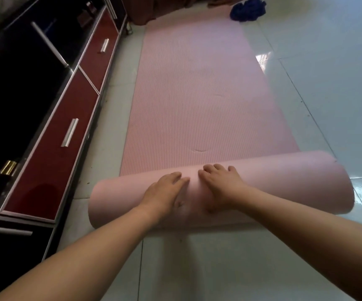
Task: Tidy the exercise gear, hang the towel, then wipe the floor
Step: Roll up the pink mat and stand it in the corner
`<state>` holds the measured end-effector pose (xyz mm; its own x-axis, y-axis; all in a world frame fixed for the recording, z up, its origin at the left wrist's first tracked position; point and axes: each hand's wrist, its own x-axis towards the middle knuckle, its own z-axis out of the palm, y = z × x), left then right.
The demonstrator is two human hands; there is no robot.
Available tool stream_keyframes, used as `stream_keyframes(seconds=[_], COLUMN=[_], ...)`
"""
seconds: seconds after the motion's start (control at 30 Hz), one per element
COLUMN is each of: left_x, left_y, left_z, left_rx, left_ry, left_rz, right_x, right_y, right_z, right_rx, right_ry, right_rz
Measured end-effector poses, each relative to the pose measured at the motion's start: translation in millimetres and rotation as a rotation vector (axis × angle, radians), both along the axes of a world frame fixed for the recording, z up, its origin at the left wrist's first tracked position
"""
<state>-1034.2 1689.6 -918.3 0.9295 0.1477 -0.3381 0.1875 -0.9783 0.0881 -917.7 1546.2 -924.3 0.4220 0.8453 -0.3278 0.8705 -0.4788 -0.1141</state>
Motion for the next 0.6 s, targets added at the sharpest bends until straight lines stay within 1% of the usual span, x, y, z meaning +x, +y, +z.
stream_keyframes(seconds=[0.17,0.33,0.47,0.6], left_x=[0.7,18.0,33.3,41.0], left_y=[7.7,13.2,26.9,32.6], left_z=[0.0,-1.9,-10.3,-16.6], left_rx=[-0.007,-0.020,-0.042,-0.076], left_ry=[-0.041,-0.018,-0.035,-0.033], left_rz=[-0.053,-0.066,-0.087,-0.108], right_x=[4.3,6.3,-3.4,-18.3], right_y=[-3.5,-4.6,-1.0,7.4], right_z=[4.4,13.1,12.2,7.9], right_rx=[0.064,0.066,0.031,-0.110], right_ry=[0.032,-0.011,-0.057,-0.066], right_rz=[-0.064,-0.148,-0.159,-0.126])
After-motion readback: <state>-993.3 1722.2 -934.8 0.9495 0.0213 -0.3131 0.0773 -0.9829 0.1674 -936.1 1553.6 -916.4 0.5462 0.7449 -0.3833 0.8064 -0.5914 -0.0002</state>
